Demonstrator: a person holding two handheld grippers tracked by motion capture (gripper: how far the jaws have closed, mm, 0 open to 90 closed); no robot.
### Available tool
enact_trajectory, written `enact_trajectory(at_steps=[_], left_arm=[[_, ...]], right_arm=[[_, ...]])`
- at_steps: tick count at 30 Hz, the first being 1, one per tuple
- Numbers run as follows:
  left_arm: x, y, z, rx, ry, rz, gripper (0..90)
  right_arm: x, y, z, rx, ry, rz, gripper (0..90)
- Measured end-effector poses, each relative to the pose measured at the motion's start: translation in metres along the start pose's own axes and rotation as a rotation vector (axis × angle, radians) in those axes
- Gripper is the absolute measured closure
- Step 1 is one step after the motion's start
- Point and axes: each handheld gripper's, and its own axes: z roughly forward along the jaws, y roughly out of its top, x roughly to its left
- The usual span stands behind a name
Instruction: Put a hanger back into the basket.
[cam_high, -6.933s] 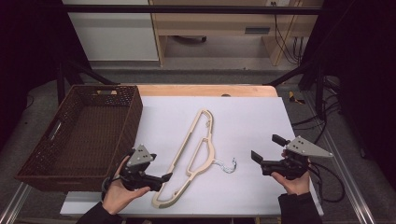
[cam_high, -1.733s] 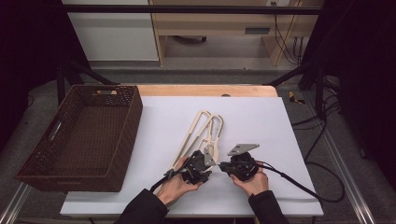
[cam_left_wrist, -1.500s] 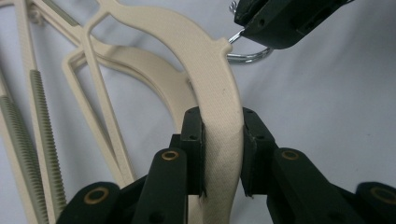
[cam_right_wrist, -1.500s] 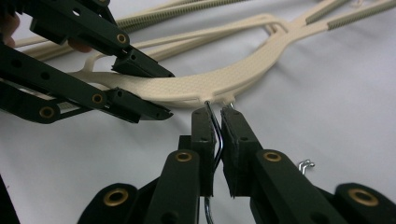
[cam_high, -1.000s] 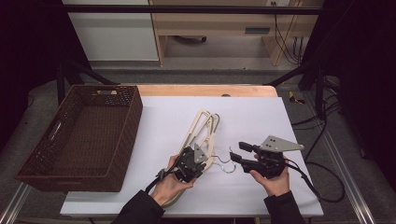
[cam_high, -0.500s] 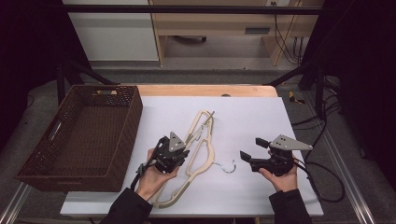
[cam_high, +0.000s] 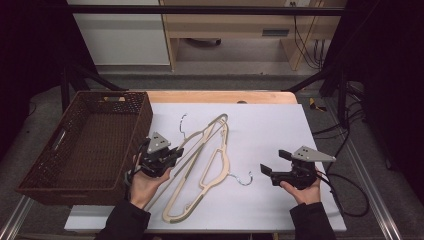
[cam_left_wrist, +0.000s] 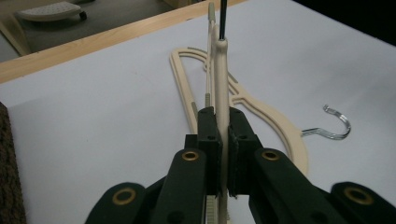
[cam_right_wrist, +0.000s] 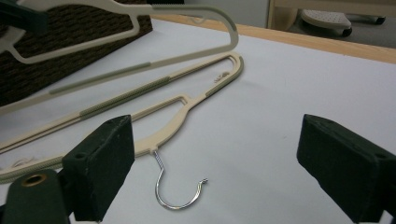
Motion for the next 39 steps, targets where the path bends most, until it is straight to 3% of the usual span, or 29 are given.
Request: enact_trajectory(at_steps=[4, 10, 16, 21, 29, 39], left_arm=[[0.002, 0.006, -0.019, -0.050, -0.016, -0.003, 86.2], [0.003, 0.017, -0.048, -0.115, -0.074, -0.005, 86.2], [-0.001, 0.035, -0.074, -0.153, -0.119, 0.019, 86.2], [0.003, 0.048, -0.086, -0.159, -0.121, 0.034, 86.2], [0.022, 0.066, -0.107, -0.179, -0.146, 0.049, 86.2], [0.056, 0.076, -0.128, -0.164, -0.109, 0.080, 86.2]], right_arm=[[0.000, 0.000, 0.000, -0.004, -0.007, 0.004, 8.9], [-0.001, -0.001, -0.001, -0.015, -0.019, 0.006, 6.5], [-0.002, -0.001, -0.002, -0.011, -0.030, -0.003, 6.5], [-0.002, -0.001, -0.005, -0.019, -0.033, -0.004, 6.3], [-0.001, 0.000, -0.005, -0.027, -0.032, 0.001, 5.1], [-0.002, -0.001, -0.004, -0.021, -0.041, -0.007, 5.0]])
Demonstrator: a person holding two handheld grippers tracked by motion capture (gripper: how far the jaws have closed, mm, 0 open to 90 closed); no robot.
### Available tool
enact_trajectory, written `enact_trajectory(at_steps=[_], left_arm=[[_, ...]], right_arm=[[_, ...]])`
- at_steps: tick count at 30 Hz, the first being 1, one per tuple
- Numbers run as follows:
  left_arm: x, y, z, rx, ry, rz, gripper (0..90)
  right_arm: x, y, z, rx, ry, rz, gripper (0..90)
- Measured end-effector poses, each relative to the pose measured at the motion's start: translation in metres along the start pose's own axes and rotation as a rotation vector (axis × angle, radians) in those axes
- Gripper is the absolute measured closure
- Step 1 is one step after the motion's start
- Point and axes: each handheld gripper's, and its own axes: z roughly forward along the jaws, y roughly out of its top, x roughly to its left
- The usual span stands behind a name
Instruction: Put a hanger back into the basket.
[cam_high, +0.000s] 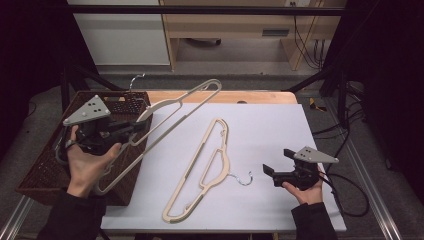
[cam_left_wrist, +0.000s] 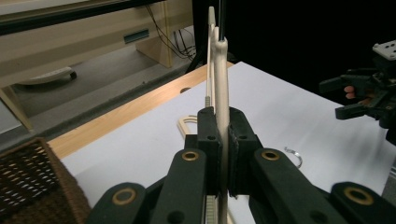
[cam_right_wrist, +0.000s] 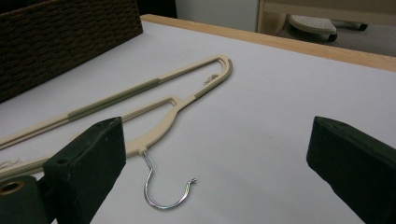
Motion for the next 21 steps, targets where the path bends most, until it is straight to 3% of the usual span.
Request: enact_trajectory(at_steps=[9, 16, 21], left_arm=[[0.047, -0.007, -0.017, 0.009, 0.042, -0.007, 86.1], [0.080, -0.025, -0.024, 0.030, 0.090, -0.032, 86.1], [0.101, -0.037, -0.028, 0.064, 0.122, -0.026, 86.1]], right_arm=[[-0.001, 0.000, 0.000, 0.007, -0.003, -0.005, 4.8], [0.000, -0.001, 0.001, 0.012, -0.005, -0.004, 4.8], [-0.001, 0.000, -0.001, 0.005, -0.007, -0.003, 4.7]])
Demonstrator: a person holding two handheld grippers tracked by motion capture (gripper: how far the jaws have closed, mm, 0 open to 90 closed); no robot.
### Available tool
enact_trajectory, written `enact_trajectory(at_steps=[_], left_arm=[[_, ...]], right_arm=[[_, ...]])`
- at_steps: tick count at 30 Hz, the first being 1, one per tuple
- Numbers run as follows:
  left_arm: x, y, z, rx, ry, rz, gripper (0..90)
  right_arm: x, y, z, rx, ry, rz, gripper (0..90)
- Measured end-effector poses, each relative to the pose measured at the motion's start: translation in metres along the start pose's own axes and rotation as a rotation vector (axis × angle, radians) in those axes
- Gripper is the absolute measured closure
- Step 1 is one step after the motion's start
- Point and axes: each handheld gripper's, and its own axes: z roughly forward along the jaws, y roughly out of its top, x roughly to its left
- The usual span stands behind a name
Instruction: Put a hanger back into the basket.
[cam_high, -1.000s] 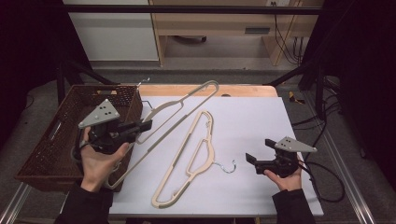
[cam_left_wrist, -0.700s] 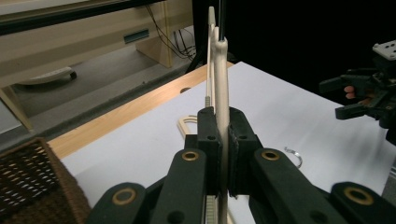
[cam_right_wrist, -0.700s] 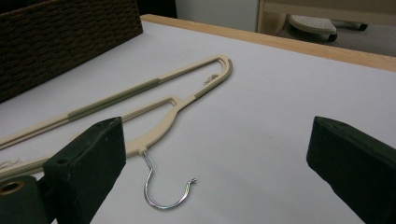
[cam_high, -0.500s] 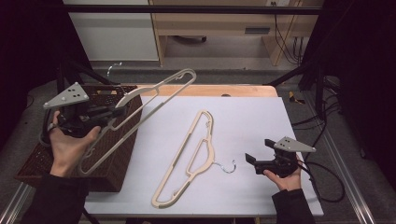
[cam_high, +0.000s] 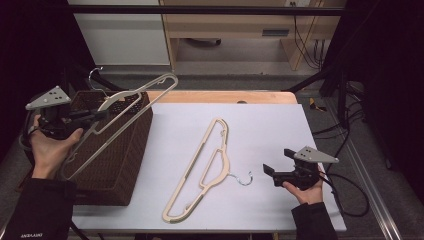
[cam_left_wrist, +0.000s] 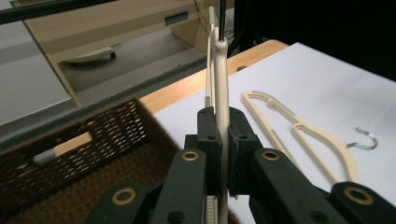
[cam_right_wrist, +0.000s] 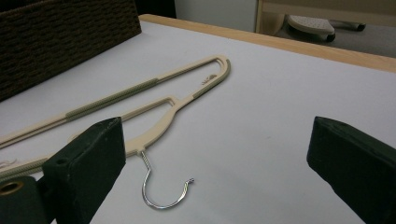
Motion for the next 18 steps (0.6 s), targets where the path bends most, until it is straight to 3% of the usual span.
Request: enact_trajectory(at_steps=[9, 18], left_arm=[[0.039, -0.024, -0.005, 0.018, 0.028, -0.060, 86.1], [0.064, -0.050, -0.010, 0.052, 0.044, -0.089, 86.1]], right_arm=[[0.000, 0.000, 0.000, 0.004, -0.004, -0.008, 3.7], [0.000, -0.001, 0.002, 0.009, -0.007, -0.010, 3.6]])
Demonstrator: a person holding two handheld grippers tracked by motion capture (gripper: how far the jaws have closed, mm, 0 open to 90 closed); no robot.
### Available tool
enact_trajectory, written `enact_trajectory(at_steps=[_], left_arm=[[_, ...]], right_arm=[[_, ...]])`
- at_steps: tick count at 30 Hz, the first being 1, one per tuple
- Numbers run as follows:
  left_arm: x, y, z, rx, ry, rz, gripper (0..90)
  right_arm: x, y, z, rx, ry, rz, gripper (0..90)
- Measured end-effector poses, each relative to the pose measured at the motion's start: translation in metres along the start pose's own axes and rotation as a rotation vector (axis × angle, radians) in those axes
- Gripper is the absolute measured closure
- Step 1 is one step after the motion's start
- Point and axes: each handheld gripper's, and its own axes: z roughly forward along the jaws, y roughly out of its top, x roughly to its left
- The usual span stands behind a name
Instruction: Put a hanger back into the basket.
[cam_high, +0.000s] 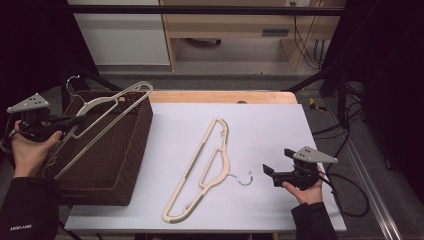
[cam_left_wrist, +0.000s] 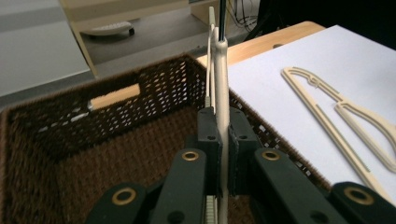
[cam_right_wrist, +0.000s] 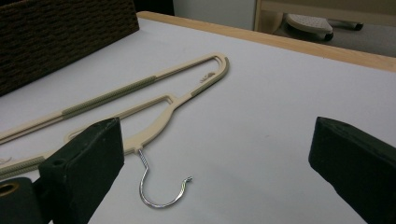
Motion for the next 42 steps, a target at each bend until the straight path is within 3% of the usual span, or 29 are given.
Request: enact_trajectory(at_steps=[5, 10, 13, 16, 25, 28, 31, 36, 42], left_arm=[[0.010, -0.011, -0.003, 0.007, -0.002, -0.010, 86.1], [0.017, -0.019, -0.004, 0.031, 0.037, -0.028, 86.1], [0.017, -0.022, 0.000, 0.040, 0.023, -0.028, 86.1], [0.013, -0.025, 0.009, 0.079, 0.038, -0.022, 86.1], [0.016, -0.055, 0.036, 0.145, 0.074, -0.089, 85.5], [0.017, -0.060, 0.042, 0.189, 0.091, -0.115, 84.2], [0.019, -0.063, 0.043, 0.229, 0.140, -0.143, 81.0], [0.019, -0.061, 0.026, 0.146, 0.196, -0.182, 68.7], [0.003, -0.052, 0.003, 0.026, 0.236, -0.155, 51.4]], right_arm=[[0.001, -0.001, 0.001, 0.005, 0.001, 0.000, 3.6], [0.001, -0.001, 0.002, 0.008, -0.002, -0.004, 3.6], [0.001, -0.001, 0.002, 0.010, -0.003, -0.005, 3.6], [0.001, -0.001, 0.002, 0.011, -0.003, -0.005, 3.6], [0.001, -0.001, 0.003, 0.016, 0.004, -0.008, 3.7], [0.001, -0.002, 0.003, 0.017, 0.006, -0.008, 3.8], [0.001, -0.001, 0.003, 0.016, 0.005, -0.008, 3.8], [0.002, -0.001, 0.002, 0.012, 0.004, -0.006, 3.8], [0.001, 0.000, 0.001, 0.005, 0.003, -0.009, 3.8]])
